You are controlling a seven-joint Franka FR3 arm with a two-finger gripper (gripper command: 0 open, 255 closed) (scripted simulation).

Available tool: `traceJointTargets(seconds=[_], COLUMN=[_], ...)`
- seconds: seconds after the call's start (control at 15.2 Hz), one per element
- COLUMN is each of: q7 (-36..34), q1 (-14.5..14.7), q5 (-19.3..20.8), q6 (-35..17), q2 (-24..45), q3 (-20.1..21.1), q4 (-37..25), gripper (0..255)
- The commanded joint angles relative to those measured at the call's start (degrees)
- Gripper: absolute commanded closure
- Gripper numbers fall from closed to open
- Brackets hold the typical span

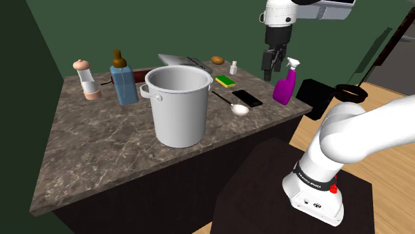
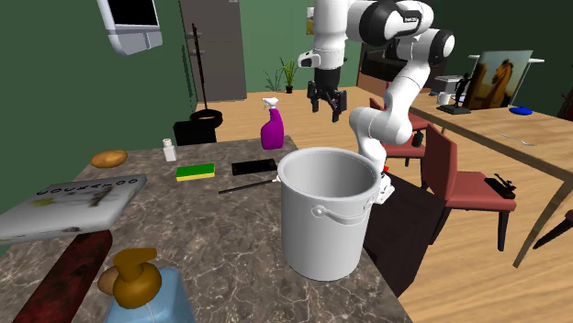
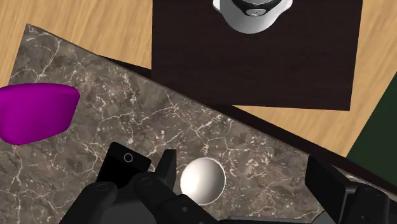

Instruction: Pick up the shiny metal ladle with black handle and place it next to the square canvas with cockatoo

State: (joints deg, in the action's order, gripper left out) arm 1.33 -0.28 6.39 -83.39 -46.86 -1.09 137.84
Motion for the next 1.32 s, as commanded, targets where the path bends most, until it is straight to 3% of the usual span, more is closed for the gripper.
traceJointTargets(seconds=[0.0,0.66,1.25], q7=[0.0,-5.0,-6.5], q1=[0.0,-3.2,-4.2], q5=[0.0,-1.6,-6.1], q6=[0.0,-25.2,-46.9], q2=[0.0,11.7,28.5], q3=[0.0,-4.5,-9.0], q4=[0.0,6.9,5.9], gripper=[0,0,0])
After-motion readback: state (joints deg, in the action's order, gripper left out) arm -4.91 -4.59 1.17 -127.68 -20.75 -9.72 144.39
